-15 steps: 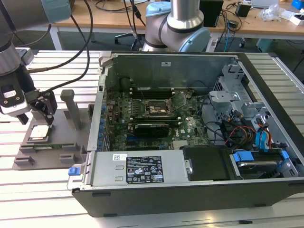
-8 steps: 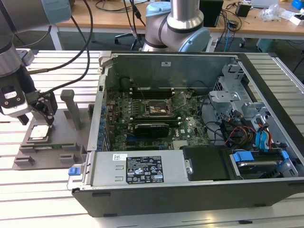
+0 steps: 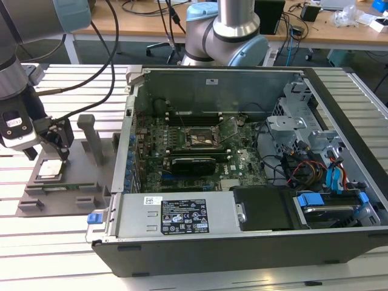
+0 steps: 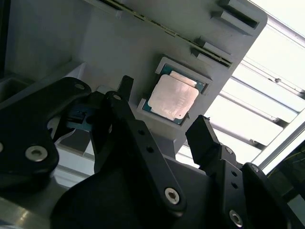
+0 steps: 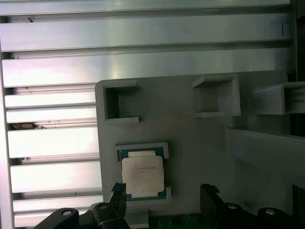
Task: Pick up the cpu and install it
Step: 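Pick up the cpu and move it towards the insertion slot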
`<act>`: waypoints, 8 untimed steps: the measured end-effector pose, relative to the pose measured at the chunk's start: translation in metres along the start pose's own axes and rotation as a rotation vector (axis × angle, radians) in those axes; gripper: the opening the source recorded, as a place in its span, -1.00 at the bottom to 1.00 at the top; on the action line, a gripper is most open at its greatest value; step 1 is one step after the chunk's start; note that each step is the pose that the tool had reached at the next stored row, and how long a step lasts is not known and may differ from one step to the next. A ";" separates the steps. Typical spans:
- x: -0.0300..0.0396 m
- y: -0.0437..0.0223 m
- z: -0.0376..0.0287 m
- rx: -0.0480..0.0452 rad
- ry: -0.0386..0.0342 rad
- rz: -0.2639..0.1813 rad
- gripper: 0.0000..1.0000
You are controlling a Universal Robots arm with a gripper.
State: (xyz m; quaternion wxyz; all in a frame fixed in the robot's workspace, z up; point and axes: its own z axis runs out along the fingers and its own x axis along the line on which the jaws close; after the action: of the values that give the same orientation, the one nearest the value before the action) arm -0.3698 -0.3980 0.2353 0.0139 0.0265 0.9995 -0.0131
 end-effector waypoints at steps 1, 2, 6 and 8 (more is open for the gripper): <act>0.0000 0.0000 0.0001 0.0000 0.0002 0.000 0.44; 0.0000 0.0000 0.0003 0.0000 0.0001 0.000 0.44; 0.0000 0.0000 0.0007 0.0000 0.0000 0.000 0.44; 0.0000 0.0000 0.0010 -0.0001 0.0000 0.000 0.44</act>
State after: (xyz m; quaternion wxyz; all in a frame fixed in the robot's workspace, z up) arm -0.3698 -0.3980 0.2343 0.0139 0.0264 0.9995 -0.0131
